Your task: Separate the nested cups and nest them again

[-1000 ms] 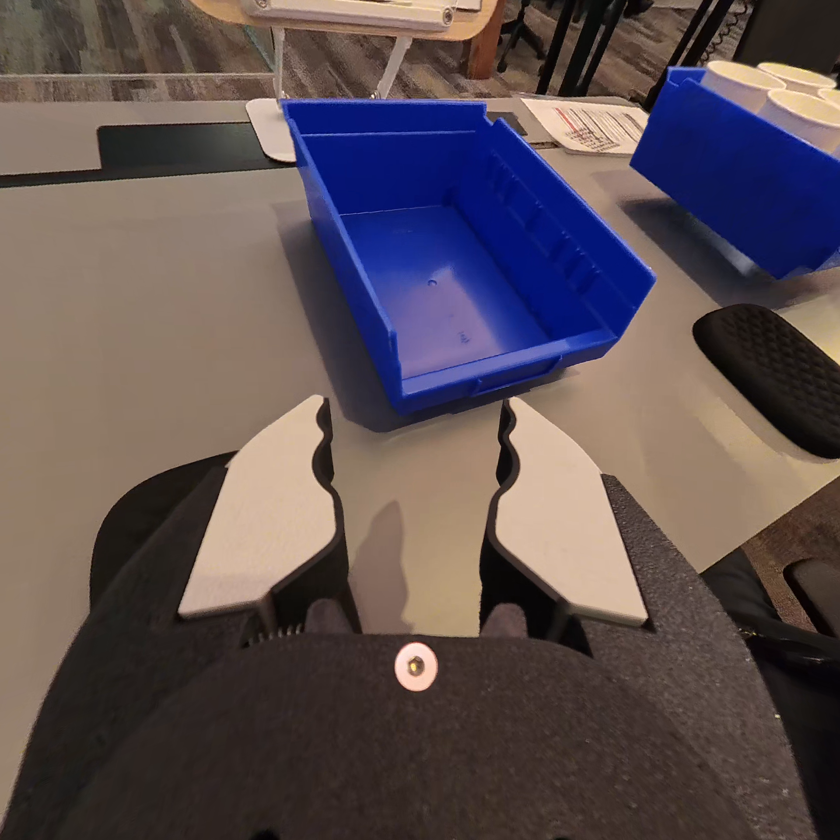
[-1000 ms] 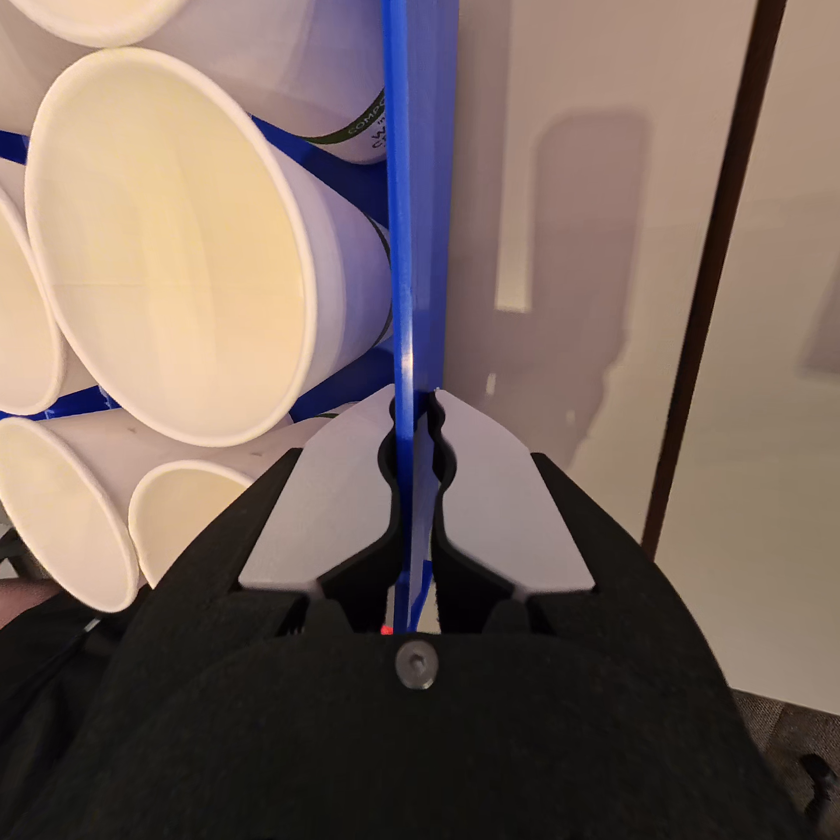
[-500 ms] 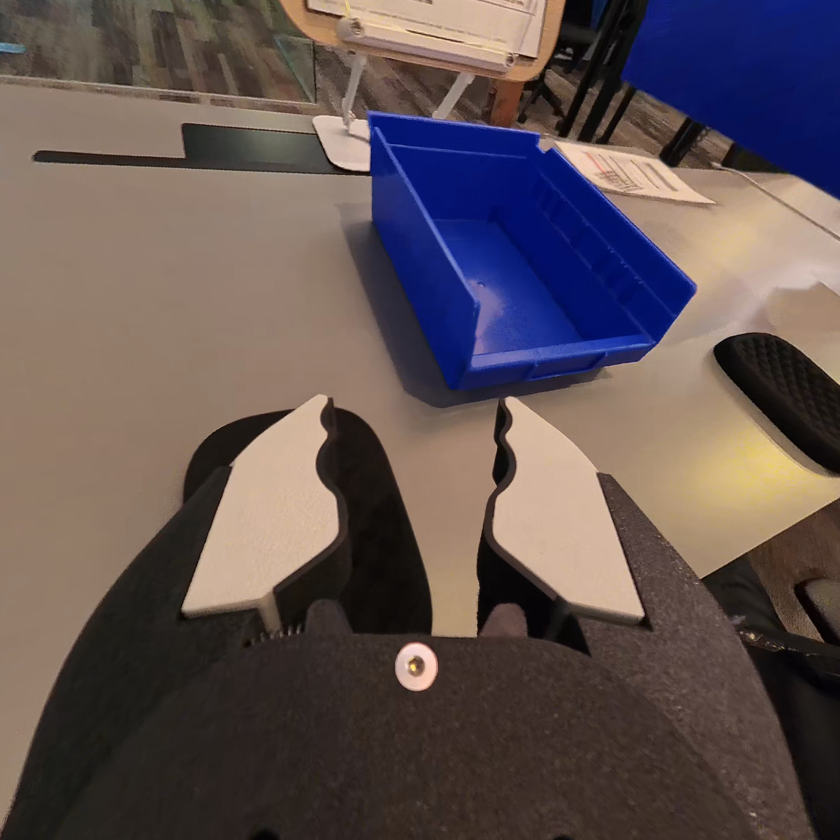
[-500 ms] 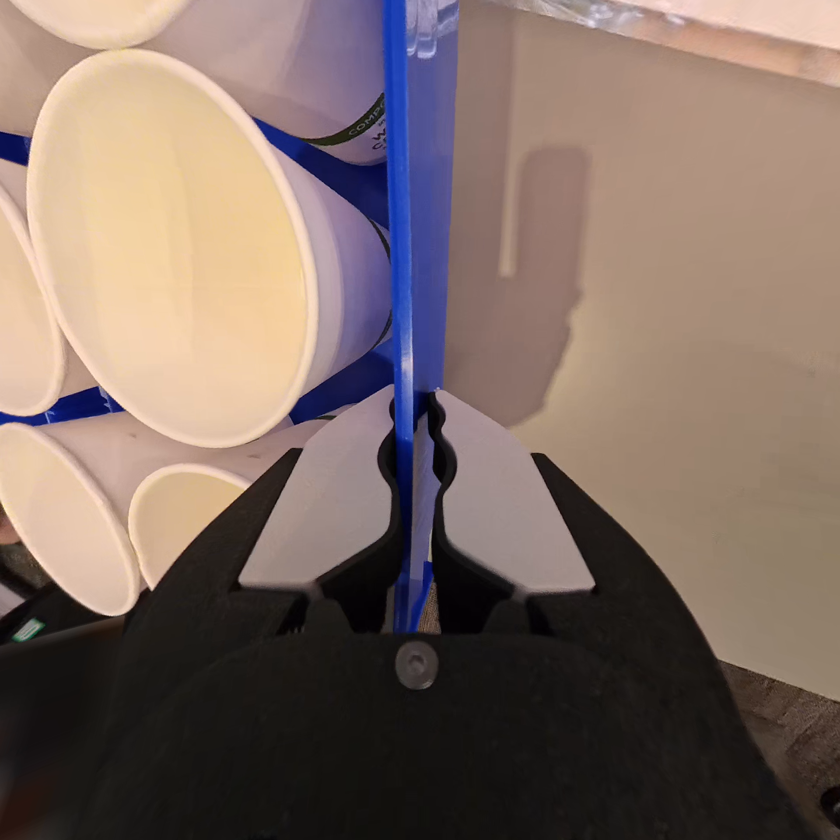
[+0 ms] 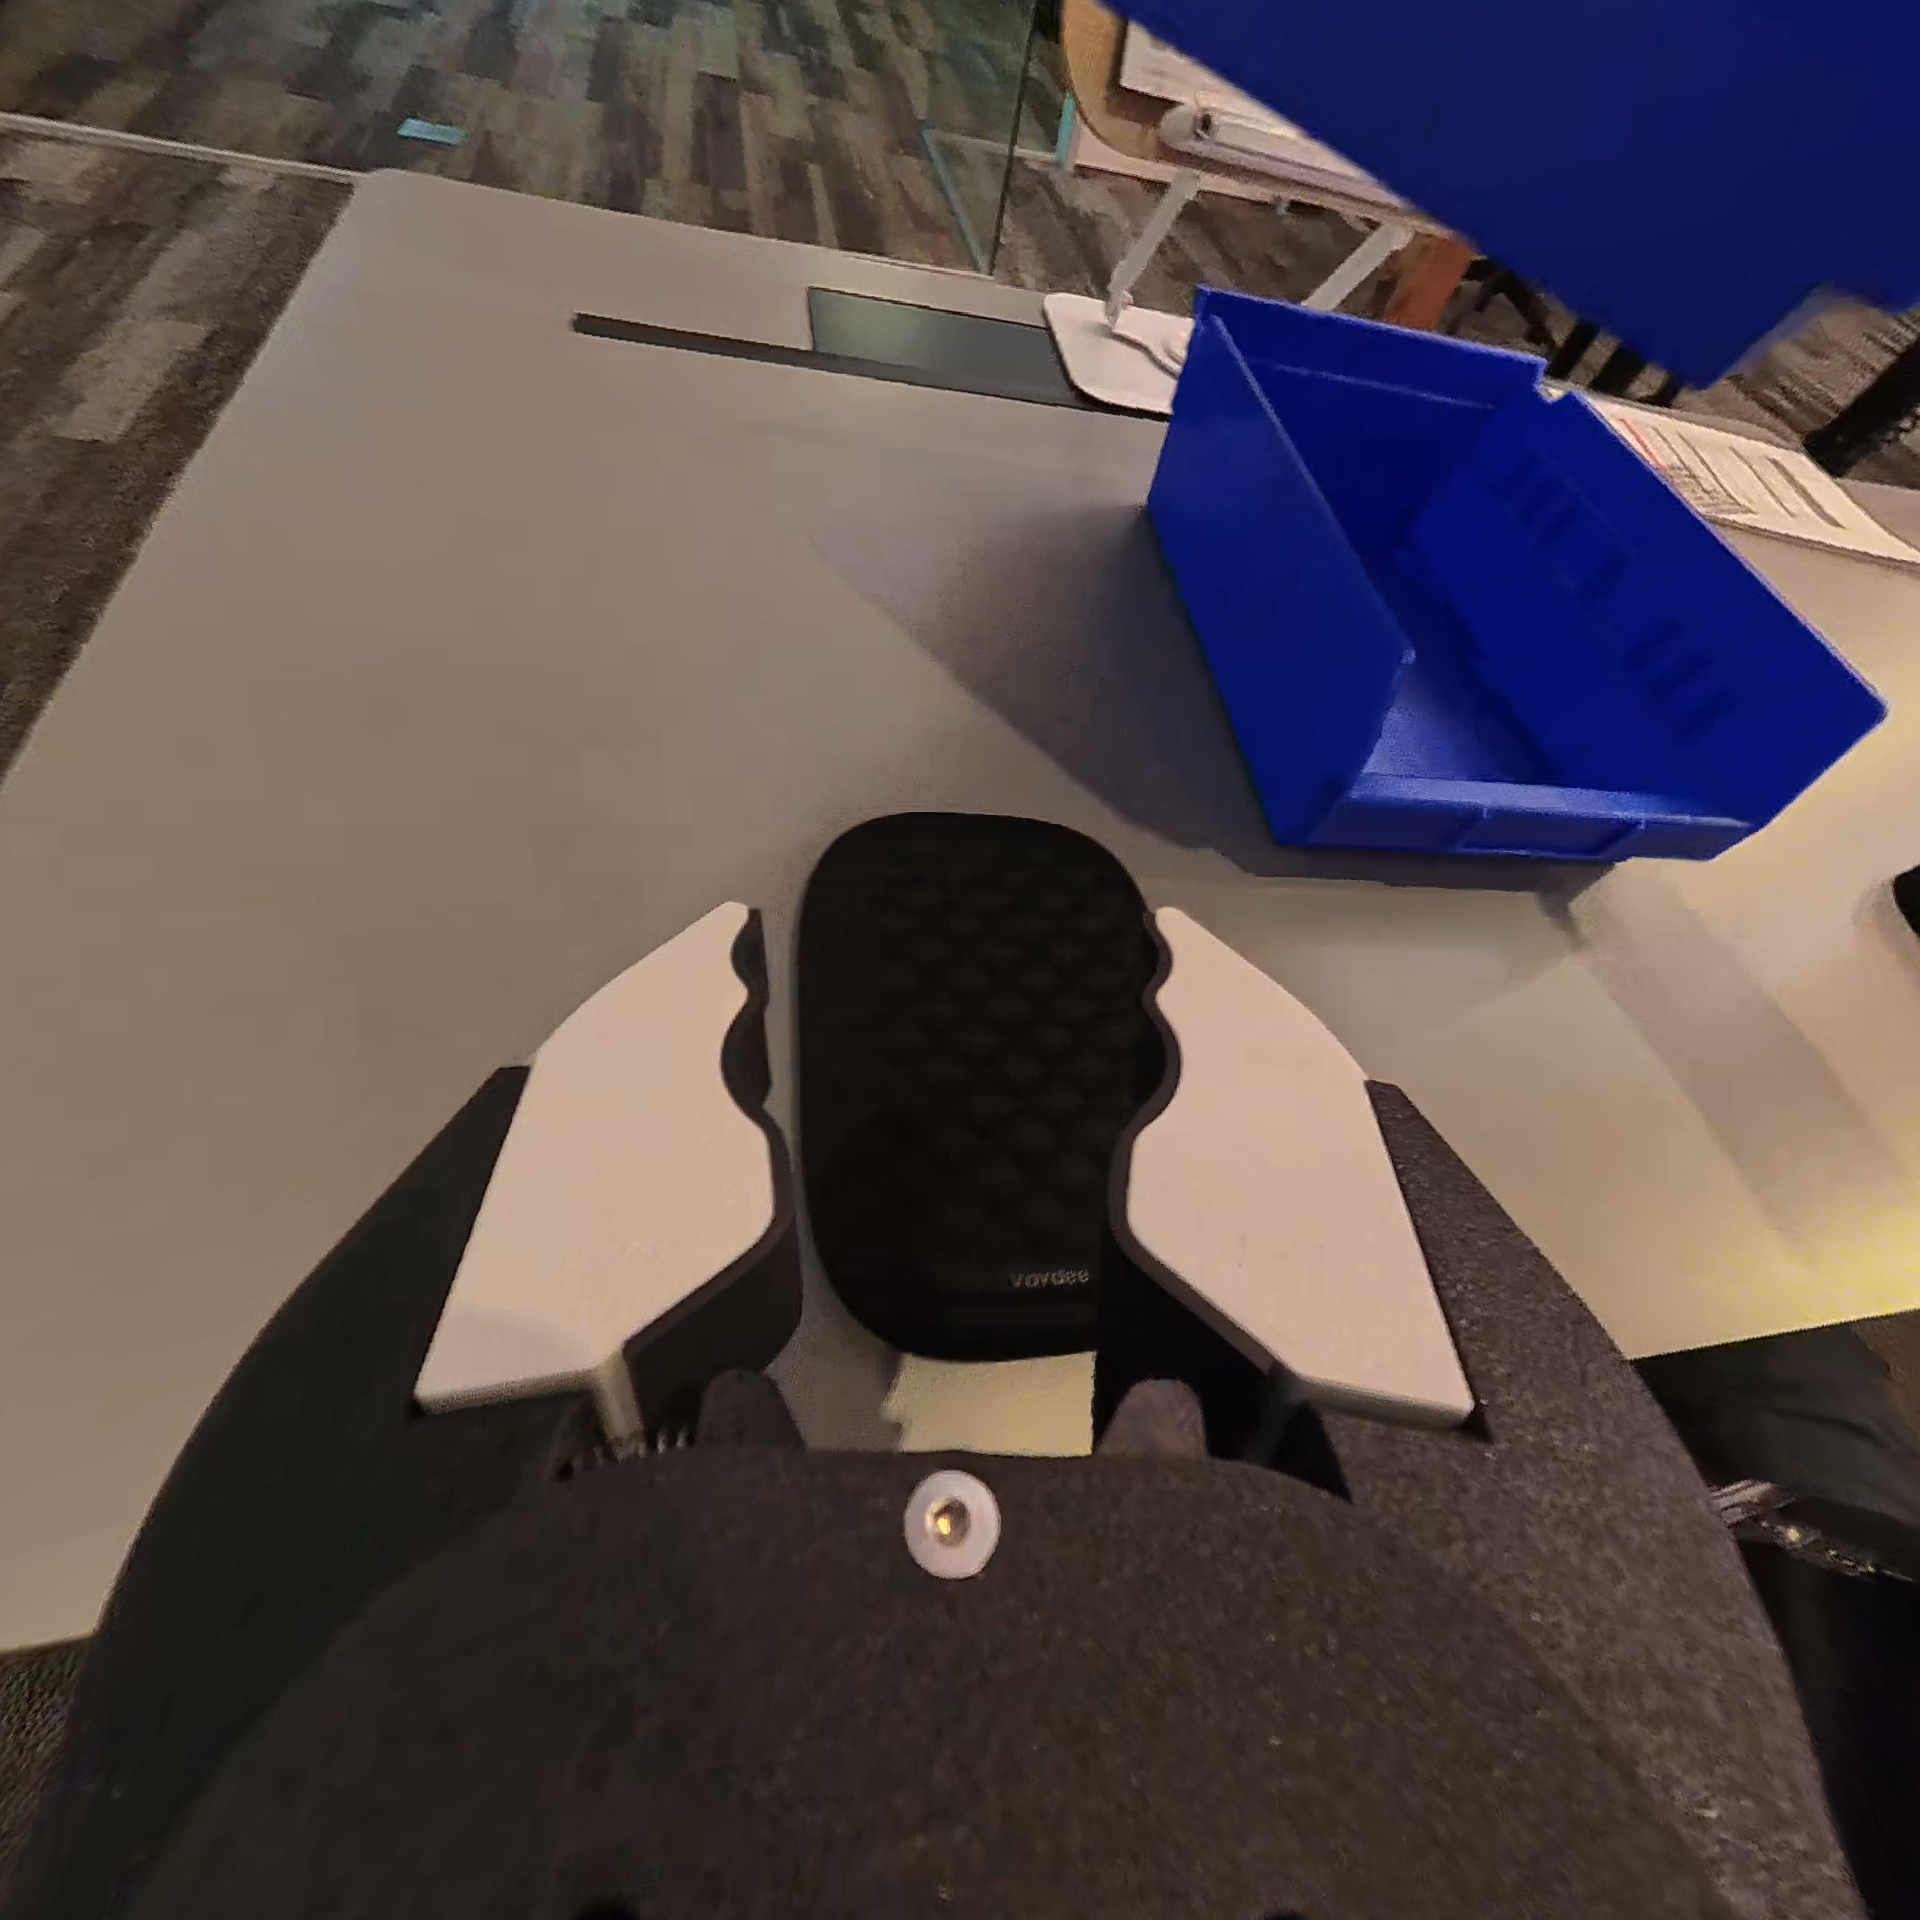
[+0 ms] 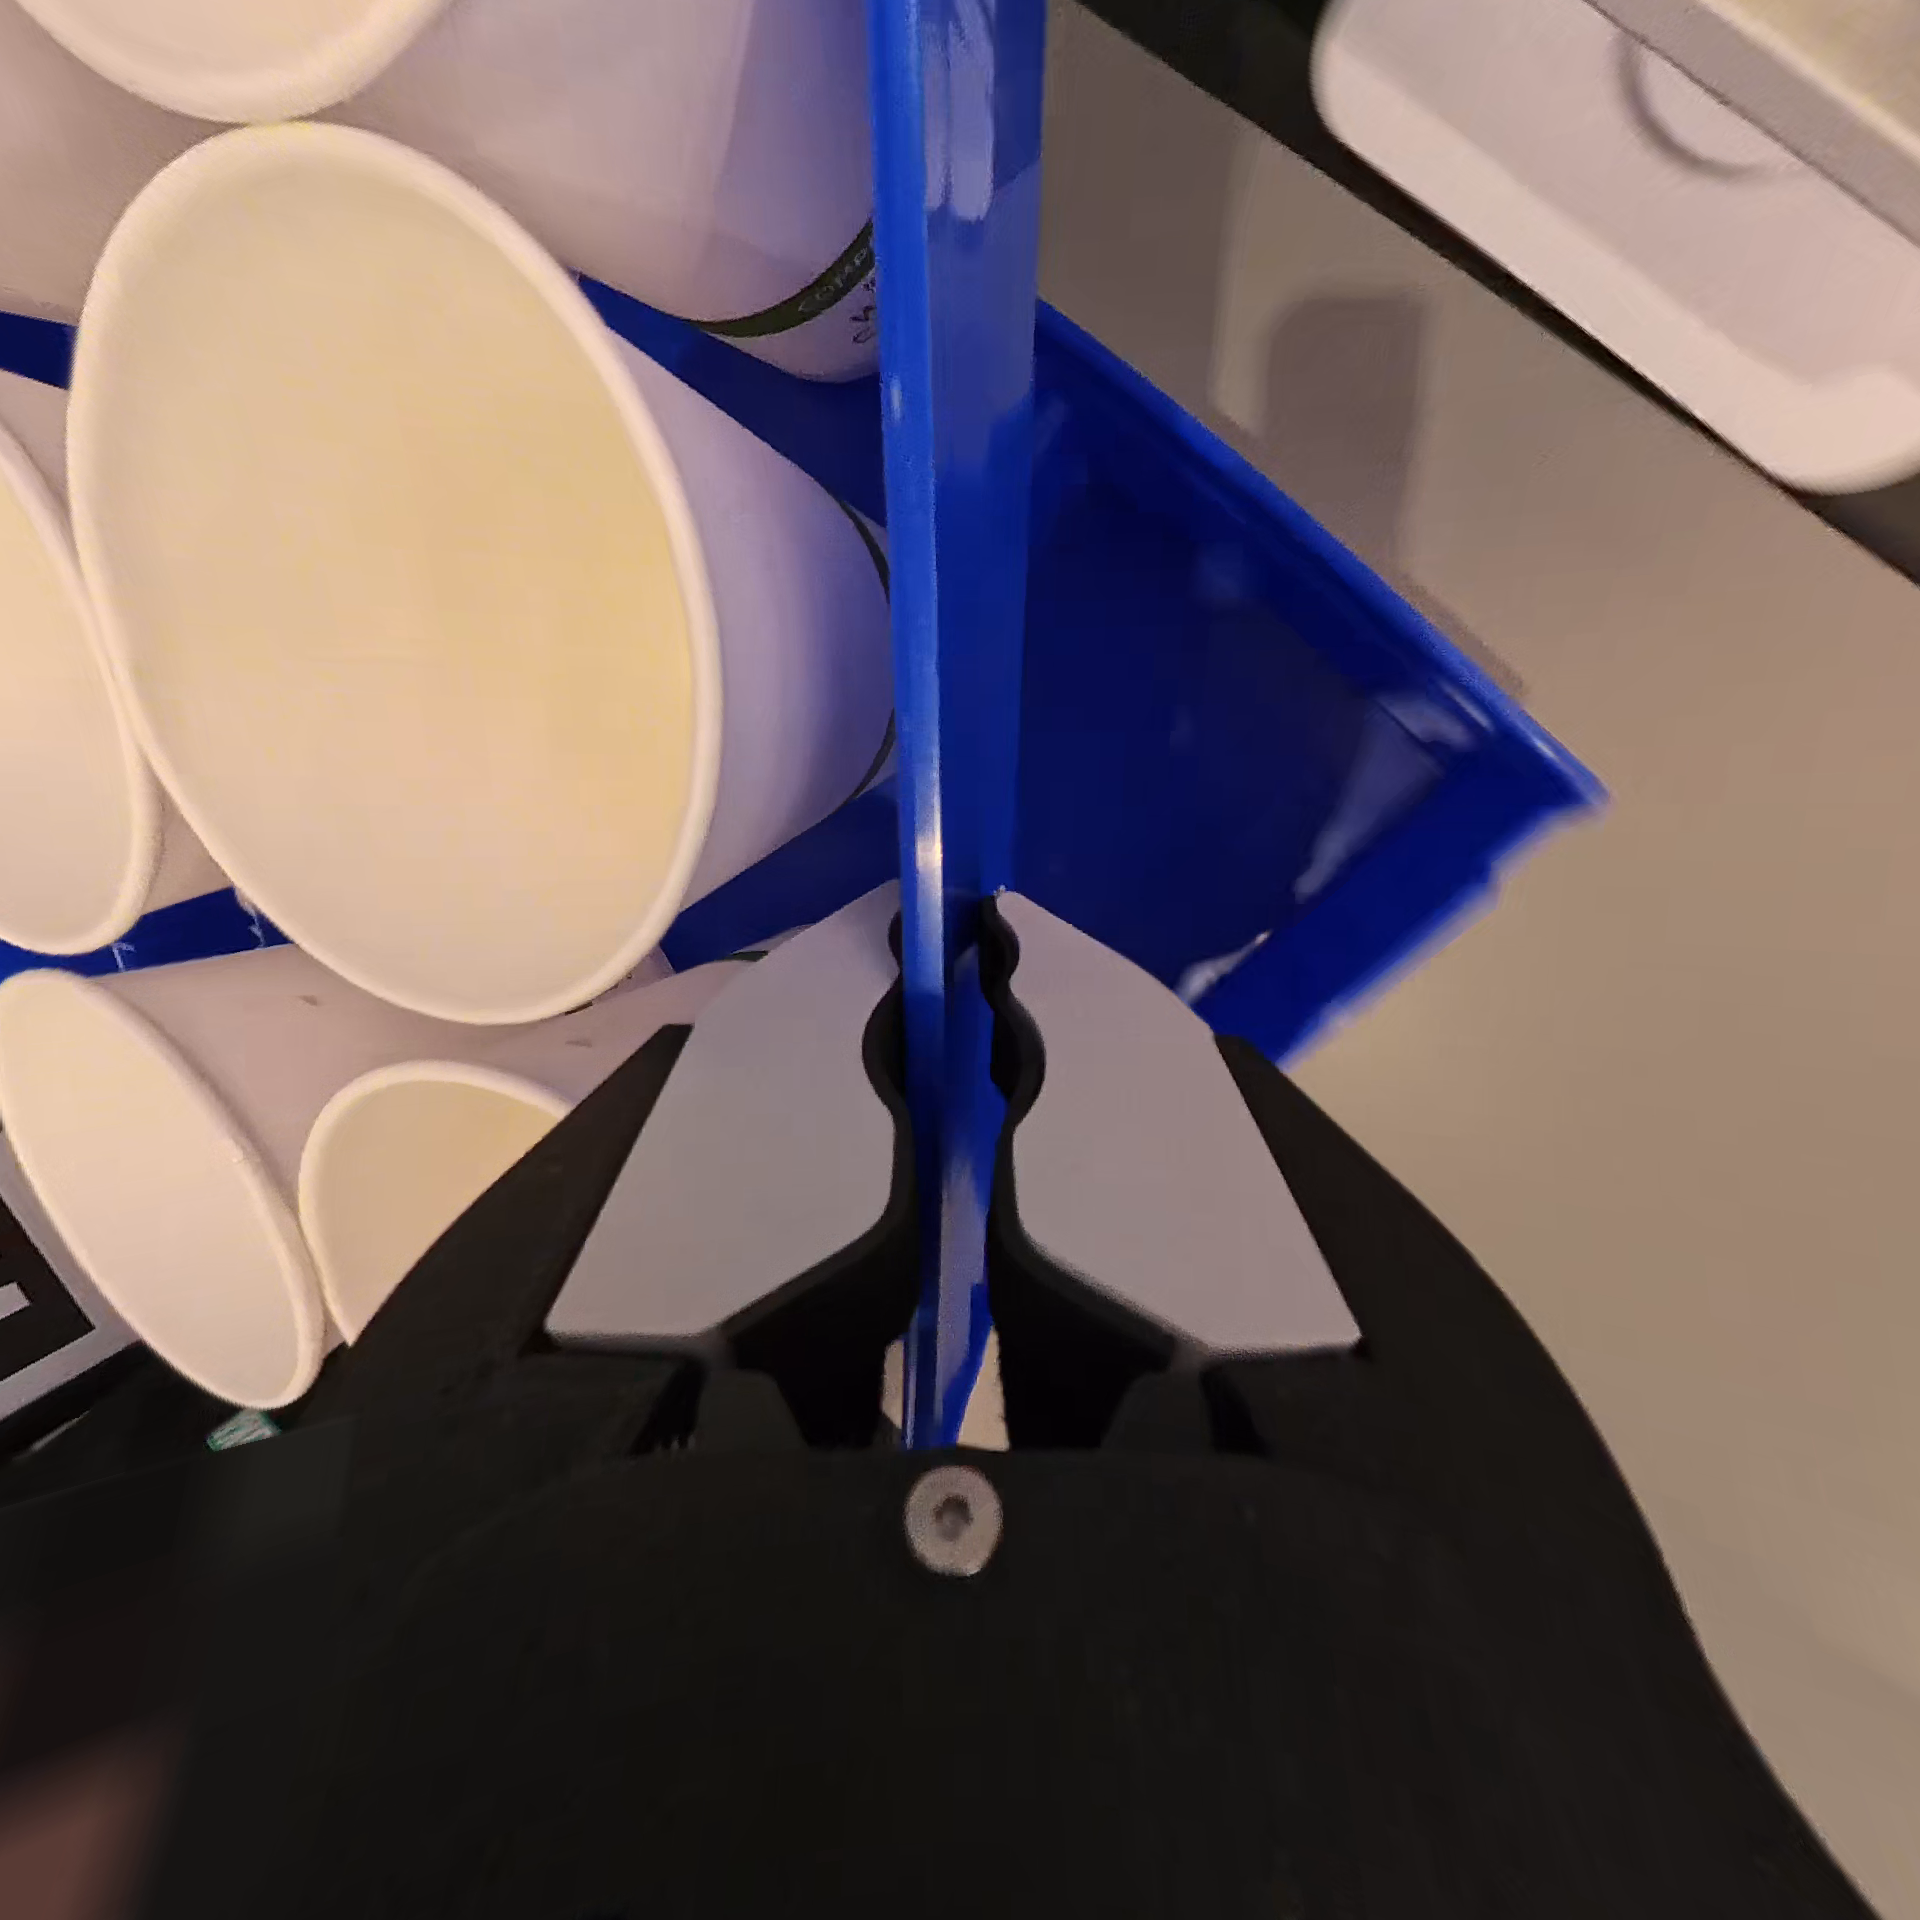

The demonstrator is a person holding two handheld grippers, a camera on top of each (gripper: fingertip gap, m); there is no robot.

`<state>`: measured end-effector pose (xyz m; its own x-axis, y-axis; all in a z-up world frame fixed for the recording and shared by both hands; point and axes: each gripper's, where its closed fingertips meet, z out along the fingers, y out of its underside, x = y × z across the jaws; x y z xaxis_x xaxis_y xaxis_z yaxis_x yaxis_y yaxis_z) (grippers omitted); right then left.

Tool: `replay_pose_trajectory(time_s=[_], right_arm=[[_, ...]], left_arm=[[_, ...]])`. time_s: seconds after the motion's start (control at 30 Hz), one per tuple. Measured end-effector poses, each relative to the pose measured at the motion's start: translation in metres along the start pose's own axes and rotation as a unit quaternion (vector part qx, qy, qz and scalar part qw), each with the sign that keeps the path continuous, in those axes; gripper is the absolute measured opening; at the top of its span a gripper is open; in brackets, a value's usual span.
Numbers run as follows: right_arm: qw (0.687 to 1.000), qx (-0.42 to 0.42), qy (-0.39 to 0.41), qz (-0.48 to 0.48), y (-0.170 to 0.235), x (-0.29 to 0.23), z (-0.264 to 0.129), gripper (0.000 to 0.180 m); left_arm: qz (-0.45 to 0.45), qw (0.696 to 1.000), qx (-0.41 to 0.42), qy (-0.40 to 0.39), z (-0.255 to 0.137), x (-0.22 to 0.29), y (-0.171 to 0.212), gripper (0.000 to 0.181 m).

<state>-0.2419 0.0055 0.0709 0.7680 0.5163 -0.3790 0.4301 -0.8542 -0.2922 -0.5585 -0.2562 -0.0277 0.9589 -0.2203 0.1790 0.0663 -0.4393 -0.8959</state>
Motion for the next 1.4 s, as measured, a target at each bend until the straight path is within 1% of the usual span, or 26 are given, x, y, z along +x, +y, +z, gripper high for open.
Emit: replay_pose_trajectory(time_s=[0.17, 0.33, 0.5, 0.67, 0.83, 0.93, 1.03, 1.1, 1.17, 1.23, 1.3, 1.4], right_arm=[[0.999, -0.001, -0.024, -0.042, -0.051, -0.074, 0.076, 0.009], [0.997, -0.016, -0.044, -0.057, -0.074, -0.118, 0.155, 0.009], [0.999, -0.012, -0.028, -0.04, -0.083, -0.12, 0.217, 0.009], [1.0, -0.005, -0.001, -0.003, -0.084, -0.105, 0.25, 0.009], [1.0, -0.003, 0.018, 0.024, -0.079, -0.098, 0.265, 0.011], [1.0, 0.009, 0.01, 0.029, -0.08, -0.1, 0.265, 0.013], [0.999, 0.023, -0.001, 0.028, -0.081, -0.103, 0.263, 0.02], [0.999, 0.046, 0.005, 0.028, -0.085, -0.101, 0.254, 0.031], [0.997, 0.06, 0.038, 0.003, -0.088, -0.093, 0.243, 0.034], [0.995, 0.071, 0.068, -0.03, -0.09, -0.088, 0.229, 0.044], [0.989, 0.1, 0.086, -0.069, -0.095, -0.089, 0.209, 0.044], [0.98, 0.136, 0.074, -0.129, -0.092, -0.104, 0.176, 0.045]], left_arm=[[-0.013, 1.0, 0.002, -0.026, -0.015, -0.019, 0.004, 0.067], [-0.034, 0.998, 0.001, -0.046, -0.027, -0.037, 0.013, 0.067], [-0.051, 0.997, 0.002, -0.054, -0.034, -0.048, 0.019, 0.067], [-0.062, 0.997, 0.007, -0.052, -0.027, -0.05, 0.019, 0.068], [-0.056, 0.997, 0.013, -0.054, 0.005, -0.046, 0.007, 0.069], [-0.043, 0.996, 0.017, -0.083, 0.033, -0.055, -0.002, 0.069], [-0.057, 0.994, 0.021, -0.087, 0.065, -0.062, -0.01, 0.068], [-0.058, 0.993, 0.014, -0.098, 0.083, -0.07, -0.012, 0.066], [-0.039, 0.991, -0.003, -0.125, 0.1, -0.083, -0.011, 0.065], [-0.027, 0.99, -0.021, -0.139, 0.113, -0.091, -0.008, 0.066], [-0.028, 0.991, -0.025, -0.13, 0.125, -0.092, -0.008, 0.063], [-0.014, 0.988, -0.035, -0.147, 0.136, -0.102, -0.006, 0.059]])
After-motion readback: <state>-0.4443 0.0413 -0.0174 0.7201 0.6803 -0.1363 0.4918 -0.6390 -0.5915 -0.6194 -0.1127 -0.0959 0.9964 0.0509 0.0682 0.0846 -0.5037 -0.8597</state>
